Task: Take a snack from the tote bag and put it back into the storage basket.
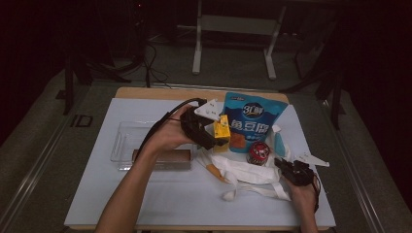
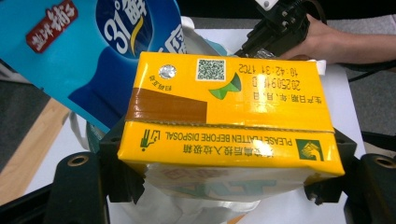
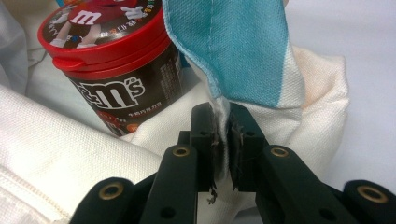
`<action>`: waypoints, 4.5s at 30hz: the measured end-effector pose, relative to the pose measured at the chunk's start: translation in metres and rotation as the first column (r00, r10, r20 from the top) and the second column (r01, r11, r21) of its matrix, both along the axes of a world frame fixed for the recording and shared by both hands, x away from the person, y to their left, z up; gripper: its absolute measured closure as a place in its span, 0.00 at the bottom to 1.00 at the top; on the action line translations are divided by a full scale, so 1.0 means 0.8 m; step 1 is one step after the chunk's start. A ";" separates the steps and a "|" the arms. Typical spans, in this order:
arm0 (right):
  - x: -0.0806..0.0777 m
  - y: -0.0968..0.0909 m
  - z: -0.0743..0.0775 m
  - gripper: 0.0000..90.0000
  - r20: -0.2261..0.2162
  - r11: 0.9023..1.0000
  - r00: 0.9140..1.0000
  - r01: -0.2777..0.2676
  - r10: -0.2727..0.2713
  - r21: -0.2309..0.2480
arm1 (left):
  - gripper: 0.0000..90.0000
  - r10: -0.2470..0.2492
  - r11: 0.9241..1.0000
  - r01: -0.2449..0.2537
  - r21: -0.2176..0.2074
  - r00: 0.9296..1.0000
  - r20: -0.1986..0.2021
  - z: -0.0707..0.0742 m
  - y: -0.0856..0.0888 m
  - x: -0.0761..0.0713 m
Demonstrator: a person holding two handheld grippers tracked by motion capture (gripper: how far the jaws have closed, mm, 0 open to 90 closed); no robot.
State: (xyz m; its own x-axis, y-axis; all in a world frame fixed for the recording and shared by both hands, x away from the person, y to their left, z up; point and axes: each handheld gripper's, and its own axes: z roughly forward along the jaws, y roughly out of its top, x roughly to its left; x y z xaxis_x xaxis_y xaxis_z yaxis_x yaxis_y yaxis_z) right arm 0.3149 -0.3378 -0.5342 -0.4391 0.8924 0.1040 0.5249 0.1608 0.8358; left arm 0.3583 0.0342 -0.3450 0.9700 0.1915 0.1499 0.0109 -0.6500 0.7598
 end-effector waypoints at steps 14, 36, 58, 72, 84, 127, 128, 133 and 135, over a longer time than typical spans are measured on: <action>0.000 0.000 0.000 0.91 0.002 1.000 1.000 0.001 -0.001 -0.001 | 0.32 0.075 0.997 -0.076 0.020 0.997 0.012 0.004 0.016 0.012; 0.000 0.000 0.000 0.90 0.002 1.000 1.000 -0.002 0.002 0.001 | 0.32 0.243 0.970 -0.243 -0.011 0.970 -0.017 -0.007 0.060 0.036; 0.000 0.000 0.000 0.90 0.000 1.000 1.000 -0.002 0.002 0.003 | 0.32 0.427 0.904 -0.426 0.036 0.903 -0.043 -0.032 0.079 0.049; 0.000 0.000 0.000 0.90 0.000 1.000 1.000 -0.002 0.002 0.004 | 0.32 0.530 0.848 -0.527 0.067 0.847 -0.048 -0.055 0.099 0.052; 0.000 0.000 0.000 0.90 0.000 1.000 1.000 -0.002 0.002 0.005 | 0.32 0.591 0.806 -0.589 0.047 0.805 -0.053 -0.066 0.120 0.045; 0.000 0.000 0.000 0.90 0.001 1.000 1.000 -0.001 0.001 0.004 | 0.32 0.759 0.649 -0.760 0.026 0.645 -0.089 -0.091 0.188 0.014; 0.000 0.000 0.000 0.90 0.001 1.000 1.000 0.000 0.000 0.004 | 0.32 0.760 0.648 -0.761 0.021 0.644 -0.089 -0.091 0.190 0.014; 0.000 0.000 0.000 0.90 0.002 1.000 1.000 -0.001 0.001 0.004 | 0.32 0.770 0.636 -0.771 0.027 0.633 -0.083 -0.093 0.194 0.009; 0.000 0.000 0.000 0.90 0.002 1.000 1.000 -0.001 0.001 0.004 | 0.32 0.777 0.629 -0.777 0.036 0.625 -0.075 -0.095 0.196 0.008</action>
